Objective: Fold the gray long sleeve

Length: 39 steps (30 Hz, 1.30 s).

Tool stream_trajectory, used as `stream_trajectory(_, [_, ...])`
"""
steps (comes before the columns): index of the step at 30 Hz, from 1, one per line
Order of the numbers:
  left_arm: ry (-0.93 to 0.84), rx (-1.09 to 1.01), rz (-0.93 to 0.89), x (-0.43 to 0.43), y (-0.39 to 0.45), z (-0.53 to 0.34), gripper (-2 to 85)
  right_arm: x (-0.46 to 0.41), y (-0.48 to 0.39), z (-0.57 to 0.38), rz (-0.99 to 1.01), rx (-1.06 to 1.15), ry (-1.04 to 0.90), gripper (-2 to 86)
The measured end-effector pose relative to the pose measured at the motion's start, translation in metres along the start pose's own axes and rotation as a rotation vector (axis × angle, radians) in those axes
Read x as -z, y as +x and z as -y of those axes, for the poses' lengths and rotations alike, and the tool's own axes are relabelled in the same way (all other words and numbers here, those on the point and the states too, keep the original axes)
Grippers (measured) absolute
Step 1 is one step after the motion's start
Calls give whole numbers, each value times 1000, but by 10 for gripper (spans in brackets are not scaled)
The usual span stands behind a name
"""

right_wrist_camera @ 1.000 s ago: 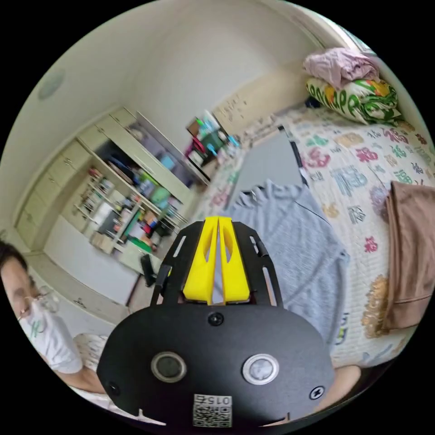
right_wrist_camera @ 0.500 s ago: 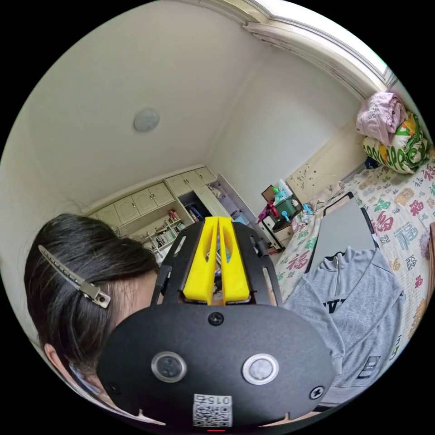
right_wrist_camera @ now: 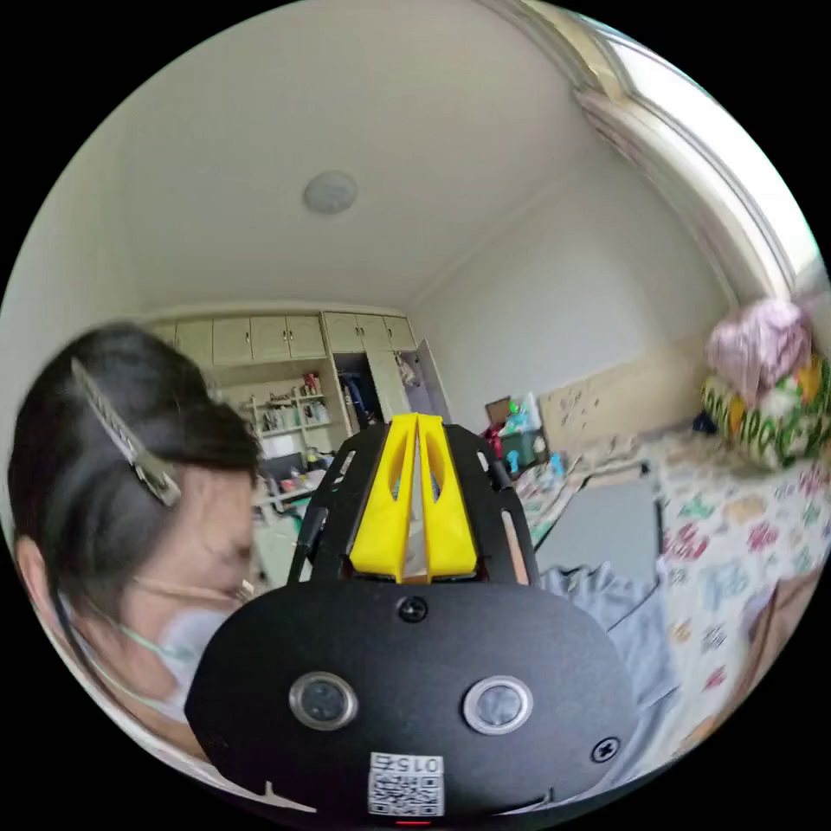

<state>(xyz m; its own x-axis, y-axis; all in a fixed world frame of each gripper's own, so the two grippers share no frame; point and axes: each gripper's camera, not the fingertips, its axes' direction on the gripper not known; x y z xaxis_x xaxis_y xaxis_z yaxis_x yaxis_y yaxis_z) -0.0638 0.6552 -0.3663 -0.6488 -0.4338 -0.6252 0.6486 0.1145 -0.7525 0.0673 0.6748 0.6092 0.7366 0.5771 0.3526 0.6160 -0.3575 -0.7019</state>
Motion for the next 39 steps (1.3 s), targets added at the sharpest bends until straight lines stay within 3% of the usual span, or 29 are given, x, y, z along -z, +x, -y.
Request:
stream_trajectory(2, [-4, -51, 91, -3, -10, 40, 36, -30, 44, -33, -103, 227, 43, -4])
stream_trajectory(6, [-30, -78, 229, -26, -42, 123, 89, -131, 181, -68, -204, 94, -289, 25])
stream_trajectory(8, [-61, -88, 307, -56, -71, 179, 106, -208, 284, -107, -233, -10, -563, 50])
stream_trajectory(11, [-109, -86, 386, -101, -107, 239, 123, -284, 390, -160, -289, -133, -760, 73])
stream_trajectory(17, [-246, -50, 468, -195, -170, 311, 139, -398, 502, -217, -455, -124, -972, 119])
stream_trajectory(24, [-291, -43, 464, -263, -187, 327, 117, -484, 544, -233, -392, -48, -1134, 127])
stream_trajectory(30, [-355, -56, 500, -285, -160, 331, 22, -504, 560, -217, -383, -60, -1182, 42])
stream_trajectory(33, [-294, -129, 506, -264, -114, 327, 10, -480, 539, -178, -365, -5, -1085, 37])
stream_trajectory(39, [-86, -327, 413, -132, 53, 262, 4, -365, 424, -69, -266, 170, -923, 31])
